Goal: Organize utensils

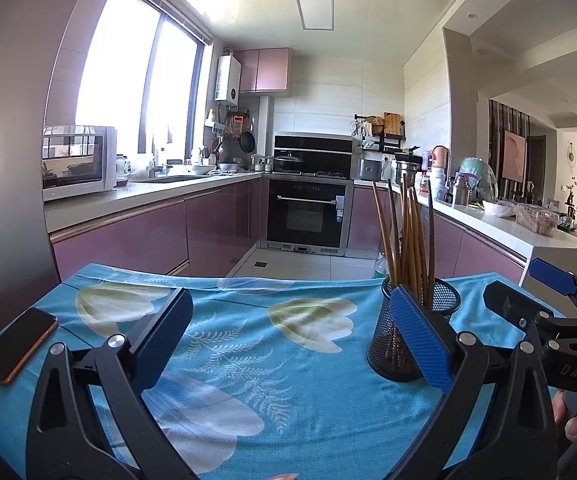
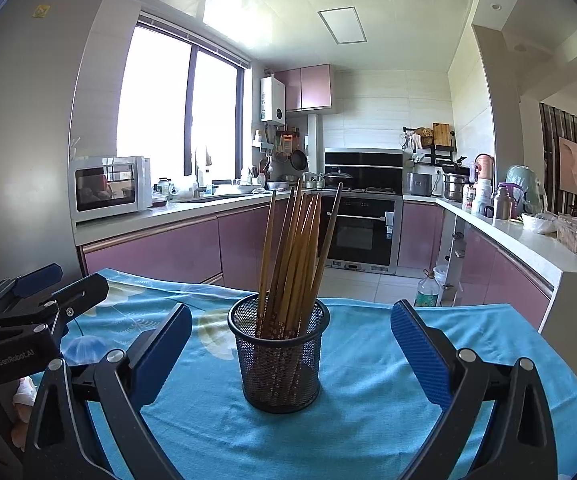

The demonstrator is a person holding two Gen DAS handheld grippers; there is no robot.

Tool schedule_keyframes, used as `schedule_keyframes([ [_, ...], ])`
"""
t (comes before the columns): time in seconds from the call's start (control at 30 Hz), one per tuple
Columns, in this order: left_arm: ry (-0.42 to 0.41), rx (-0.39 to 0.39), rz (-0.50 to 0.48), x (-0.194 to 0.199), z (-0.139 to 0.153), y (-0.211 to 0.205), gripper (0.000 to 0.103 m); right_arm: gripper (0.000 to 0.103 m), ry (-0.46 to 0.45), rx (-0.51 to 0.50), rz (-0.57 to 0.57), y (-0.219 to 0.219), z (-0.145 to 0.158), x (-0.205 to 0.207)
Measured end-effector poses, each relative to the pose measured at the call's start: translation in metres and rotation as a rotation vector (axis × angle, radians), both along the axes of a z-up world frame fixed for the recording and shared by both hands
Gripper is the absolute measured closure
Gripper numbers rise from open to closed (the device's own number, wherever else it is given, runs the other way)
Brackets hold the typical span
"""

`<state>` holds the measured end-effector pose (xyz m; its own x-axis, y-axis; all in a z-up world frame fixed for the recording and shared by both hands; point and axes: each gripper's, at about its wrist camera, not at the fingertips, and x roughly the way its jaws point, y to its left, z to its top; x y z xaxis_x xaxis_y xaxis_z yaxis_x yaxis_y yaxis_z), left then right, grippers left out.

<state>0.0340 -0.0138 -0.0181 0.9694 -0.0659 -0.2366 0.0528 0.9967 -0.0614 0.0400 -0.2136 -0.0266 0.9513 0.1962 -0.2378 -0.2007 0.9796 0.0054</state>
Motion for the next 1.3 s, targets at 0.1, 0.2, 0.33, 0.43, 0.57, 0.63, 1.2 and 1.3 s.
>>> schedule_keyframes([
  [0.1,0.002,0.000,-0.002,0.0002,-0.0002,0.0000,0.006,0.007,0.000,0.004,0.000,-0.0001,0.0000,-0.0002],
  [0.2,0.001,-0.001,-0.001,0.0002,-0.0008,-0.0004,0.006,0.007,0.001,0.005,-0.002,0.0003,-0.0004,-0.0002],
  [0.33,0.002,-0.001,-0.001,0.0003,-0.0008,-0.0003,0.006,0.007,0.004,0.008,-0.003,0.0008,-0.0002,0.0002],
  [0.43,0.003,-0.002,-0.002,0.0002,-0.0010,-0.0008,0.006,0.007,0.002,0.012,-0.005,0.0001,0.0008,0.0003],
  [0.57,0.002,-0.001,0.000,0.0000,-0.0010,-0.0007,0.006,0.007,0.001,0.013,-0.008,-0.0006,0.0009,0.0002],
  [0.63,0.005,-0.002,-0.001,0.0002,-0.0015,-0.0006,0.006,0.007,0.003,0.013,-0.009,-0.0003,0.0006,0.0004],
  [1.2,0.005,-0.003,0.005,-0.0004,-0.0012,-0.0011,0.006,0.007,0.010,0.024,-0.011,-0.0004,-0.0002,0.0021],
  [1.3,0.004,-0.003,0.006,-0.0002,-0.0013,-0.0011,0.006,0.007,0.011,0.025,-0.011,0.0003,-0.0004,0.0028],
])
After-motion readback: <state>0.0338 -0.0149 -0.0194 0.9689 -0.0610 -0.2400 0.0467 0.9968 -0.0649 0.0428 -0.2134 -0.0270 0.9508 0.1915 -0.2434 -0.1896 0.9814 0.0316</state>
